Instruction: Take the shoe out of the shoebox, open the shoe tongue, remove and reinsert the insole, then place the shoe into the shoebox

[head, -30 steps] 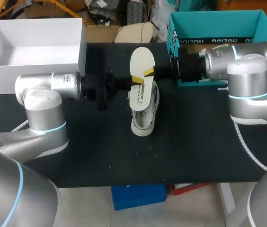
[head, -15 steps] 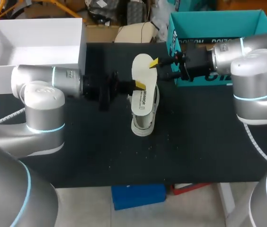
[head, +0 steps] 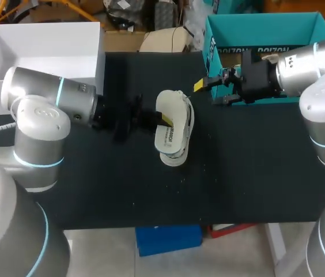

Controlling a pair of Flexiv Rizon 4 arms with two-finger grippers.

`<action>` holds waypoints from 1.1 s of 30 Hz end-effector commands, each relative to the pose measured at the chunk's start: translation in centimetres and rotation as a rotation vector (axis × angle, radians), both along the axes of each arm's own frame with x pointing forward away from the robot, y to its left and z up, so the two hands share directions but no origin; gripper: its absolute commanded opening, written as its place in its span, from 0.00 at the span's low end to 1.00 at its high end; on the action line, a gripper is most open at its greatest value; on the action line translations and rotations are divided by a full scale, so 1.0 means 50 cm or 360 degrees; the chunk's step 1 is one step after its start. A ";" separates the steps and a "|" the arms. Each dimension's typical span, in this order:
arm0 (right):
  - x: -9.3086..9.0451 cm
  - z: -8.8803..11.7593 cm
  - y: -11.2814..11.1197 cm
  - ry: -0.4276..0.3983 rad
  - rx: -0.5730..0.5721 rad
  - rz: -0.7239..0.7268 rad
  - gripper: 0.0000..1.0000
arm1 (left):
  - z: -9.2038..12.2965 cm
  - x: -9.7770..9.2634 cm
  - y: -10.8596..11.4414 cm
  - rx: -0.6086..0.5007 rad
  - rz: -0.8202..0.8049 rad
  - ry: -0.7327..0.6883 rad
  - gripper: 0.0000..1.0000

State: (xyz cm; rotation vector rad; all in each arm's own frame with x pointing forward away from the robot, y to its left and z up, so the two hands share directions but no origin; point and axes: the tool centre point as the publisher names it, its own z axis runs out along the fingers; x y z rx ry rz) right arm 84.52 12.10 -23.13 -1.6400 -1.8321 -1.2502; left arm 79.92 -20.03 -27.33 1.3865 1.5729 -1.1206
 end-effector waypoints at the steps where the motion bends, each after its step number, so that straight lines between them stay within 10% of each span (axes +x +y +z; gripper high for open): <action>1: -0.033 0.025 -0.023 -0.0002 -0.0139 -0.0083 1.00 | 0.006 -0.009 0.012 0.0358 -0.0087 -0.0019 0.00; 18: -0.037 0.022 -0.023 -0.0022 -0.0192 -0.0078 1.00 | 0.006 -0.009 0.012 0.0358 -0.0087 -0.0019 0.00; 33: -0.157 -0.012 -0.088 -0.0304 -0.0519 -0.0174 1.00 | 0.006 -0.009 0.012 0.0358 -0.0087 -0.0019 0.00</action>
